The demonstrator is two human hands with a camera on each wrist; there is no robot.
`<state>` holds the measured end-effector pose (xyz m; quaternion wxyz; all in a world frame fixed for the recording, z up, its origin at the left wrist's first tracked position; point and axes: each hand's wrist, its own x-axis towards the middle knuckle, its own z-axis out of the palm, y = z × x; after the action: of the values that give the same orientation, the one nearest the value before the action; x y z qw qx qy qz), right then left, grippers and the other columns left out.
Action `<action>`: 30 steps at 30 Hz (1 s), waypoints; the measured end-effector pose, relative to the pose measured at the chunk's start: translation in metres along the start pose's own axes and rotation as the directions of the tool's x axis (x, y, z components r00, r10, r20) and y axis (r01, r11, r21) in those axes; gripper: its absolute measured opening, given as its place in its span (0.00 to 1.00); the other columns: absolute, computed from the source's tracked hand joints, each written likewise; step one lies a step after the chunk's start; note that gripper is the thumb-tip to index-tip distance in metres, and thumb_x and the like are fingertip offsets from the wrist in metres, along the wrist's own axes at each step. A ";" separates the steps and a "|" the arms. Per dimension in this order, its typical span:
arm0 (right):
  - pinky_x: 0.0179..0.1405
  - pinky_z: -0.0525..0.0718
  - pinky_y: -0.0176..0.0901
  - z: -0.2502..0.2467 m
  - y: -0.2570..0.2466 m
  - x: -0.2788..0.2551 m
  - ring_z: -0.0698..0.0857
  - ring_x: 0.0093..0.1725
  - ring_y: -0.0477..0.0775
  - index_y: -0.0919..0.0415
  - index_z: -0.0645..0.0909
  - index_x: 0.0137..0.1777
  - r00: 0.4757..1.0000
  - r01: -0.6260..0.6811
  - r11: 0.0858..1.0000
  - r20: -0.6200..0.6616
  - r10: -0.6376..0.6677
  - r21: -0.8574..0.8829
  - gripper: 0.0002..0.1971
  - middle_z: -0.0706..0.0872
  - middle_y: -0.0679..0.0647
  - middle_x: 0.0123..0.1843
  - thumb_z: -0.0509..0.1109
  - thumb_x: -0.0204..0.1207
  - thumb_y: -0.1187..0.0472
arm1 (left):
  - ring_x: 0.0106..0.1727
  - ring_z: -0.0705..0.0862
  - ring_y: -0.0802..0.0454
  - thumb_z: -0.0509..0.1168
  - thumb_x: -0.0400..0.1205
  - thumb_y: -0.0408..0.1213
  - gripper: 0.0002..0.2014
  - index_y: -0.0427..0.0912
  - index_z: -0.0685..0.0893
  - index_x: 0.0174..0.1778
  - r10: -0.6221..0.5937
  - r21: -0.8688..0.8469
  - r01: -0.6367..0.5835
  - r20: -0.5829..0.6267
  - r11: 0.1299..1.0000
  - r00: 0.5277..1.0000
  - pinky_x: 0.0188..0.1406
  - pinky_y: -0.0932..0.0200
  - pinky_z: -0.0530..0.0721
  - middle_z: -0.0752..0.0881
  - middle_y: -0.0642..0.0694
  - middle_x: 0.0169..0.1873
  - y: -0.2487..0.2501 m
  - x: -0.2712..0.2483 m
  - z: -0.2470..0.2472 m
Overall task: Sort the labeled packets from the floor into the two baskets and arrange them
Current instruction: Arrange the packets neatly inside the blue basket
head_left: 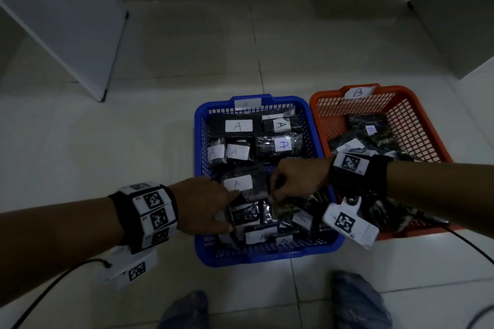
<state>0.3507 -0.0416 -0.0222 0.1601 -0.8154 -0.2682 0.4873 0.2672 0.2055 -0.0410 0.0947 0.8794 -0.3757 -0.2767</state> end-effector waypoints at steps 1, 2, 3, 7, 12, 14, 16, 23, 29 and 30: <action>0.38 0.83 0.34 -0.002 0.000 -0.002 0.82 0.34 0.37 0.58 0.92 0.49 1.000 0.017 1.000 0.012 -0.017 0.015 0.12 0.91 0.48 0.39 0.75 0.78 0.49 | 0.44 0.83 0.52 0.57 0.83 0.64 0.32 0.45 0.73 0.75 -0.009 0.012 0.009 0.009 1.000 1.000 0.46 0.57 0.82 0.86 0.48 0.49 0.001 0.001 0.001; 0.37 0.82 0.32 -0.004 0.000 -0.004 0.82 0.33 0.35 0.58 0.92 0.50 0.999 0.031 0.999 0.027 -0.031 0.030 0.11 0.90 0.45 0.38 0.76 0.78 0.51 | 0.46 0.83 0.51 0.57 0.83 0.64 0.32 0.44 0.73 0.75 -0.018 0.024 0.017 0.018 1.000 1.000 0.47 0.58 0.80 0.86 0.47 0.50 0.002 0.002 0.001; 0.37 0.81 0.30 -0.006 0.000 -0.006 0.83 0.34 0.34 0.58 0.91 0.52 0.998 0.038 0.998 0.047 -0.040 0.041 0.10 0.90 0.42 0.38 0.77 0.77 0.54 | 0.48 0.83 0.51 0.57 0.84 0.63 0.31 0.44 0.72 0.76 -0.025 0.037 0.024 0.024 0.999 0.999 0.48 0.58 0.79 0.86 0.47 0.52 0.002 0.002 0.002; 0.49 0.86 0.32 -0.013 0.002 -0.013 0.87 0.46 0.36 0.56 0.90 0.56 0.990 0.066 0.993 0.117 -0.078 0.100 0.11 0.93 0.45 0.48 0.80 0.75 0.55 | 0.51 0.83 0.50 0.56 0.85 0.62 0.32 0.42 0.70 0.77 -0.082 0.137 0.072 0.068 0.988 0.994 0.47 0.62 0.70 0.85 0.46 0.55 0.005 0.004 0.001; 0.58 0.86 0.46 -0.010 0.003 -0.011 0.88 0.50 0.48 0.53 0.92 0.56 0.995 0.041 0.994 0.084 -0.050 0.103 0.11 0.93 0.50 0.53 0.72 0.82 0.50 | 0.50 0.84 0.51 0.57 0.86 0.61 0.28 0.44 0.73 0.74 -0.113 0.031 0.111 0.087 0.993 0.990 0.51 0.63 0.76 0.86 0.47 0.54 0.005 0.003 -0.004; 0.59 0.86 0.52 -0.007 0.002 -0.007 0.87 0.48 0.51 0.55 0.91 0.56 0.998 0.006 0.996 0.057 -0.011 0.094 0.12 0.92 0.55 0.54 0.69 0.84 0.51 | 0.47 0.83 0.54 0.60 0.84 0.61 0.28 0.48 0.72 0.75 -0.097 -0.088 0.105 0.091 0.991 0.991 0.51 0.62 0.77 0.87 0.50 0.52 0.004 0.001 -0.007; 0.49 0.87 0.39 -0.003 -0.002 -0.007 0.85 0.44 0.39 0.56 0.89 0.60 0.997 0.019 1.000 0.069 -0.020 0.012 0.13 0.92 0.51 0.50 0.67 0.84 0.53 | 0.41 0.76 0.62 0.64 0.84 0.57 0.25 0.51 0.73 0.73 -0.098 -0.141 0.112 0.108 0.984 0.989 0.49 0.66 0.71 0.82 0.60 0.43 0.006 -0.001 -0.008; 0.45 0.75 0.28 0.004 -0.022 -0.014 0.79 0.44 0.35 0.49 0.67 0.84 0.982 0.131 0.949 0.170 -0.085 -0.285 0.23 0.84 0.45 0.63 0.57 0.91 0.53 | 0.63 0.74 0.57 0.67 0.80 0.62 0.30 0.56 0.72 0.76 -0.157 -0.113 0.192 0.260 0.975 0.953 0.79 0.50 0.53 0.78 0.54 0.66 0.014 0.003 -0.009; 0.37 0.83 0.30 0.007 -0.011 -0.010 0.86 0.38 0.37 0.54 0.72 0.81 0.990 0.004 0.999 0.139 0.001 -0.037 0.23 0.88 0.45 0.47 0.64 0.87 0.56 | 0.69 0.75 0.56 0.66 0.78 0.66 0.31 0.59 0.74 0.76 -0.101 -0.160 0.138 0.221 0.977 0.970 0.78 0.53 0.59 0.79 0.58 0.70 0.013 -0.003 -0.005; 0.29 0.78 0.24 0.006 -0.009 -0.010 0.84 0.31 0.32 0.55 0.72 0.81 0.991 -0.015 1.000 0.133 0.016 -0.010 0.22 0.85 0.42 0.41 0.65 0.87 0.58 | 0.68 0.75 0.57 0.66 0.78 0.65 0.31 0.59 0.74 0.76 -0.097 -0.170 0.133 0.204 0.976 0.974 0.78 0.55 0.61 0.79 0.58 0.70 0.013 -0.004 -0.003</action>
<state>0.3389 -0.0400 -0.0129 0.1343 -0.7840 -0.2740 0.5407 0.2588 0.1995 -0.0316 0.1214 0.8560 -0.3045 -0.3997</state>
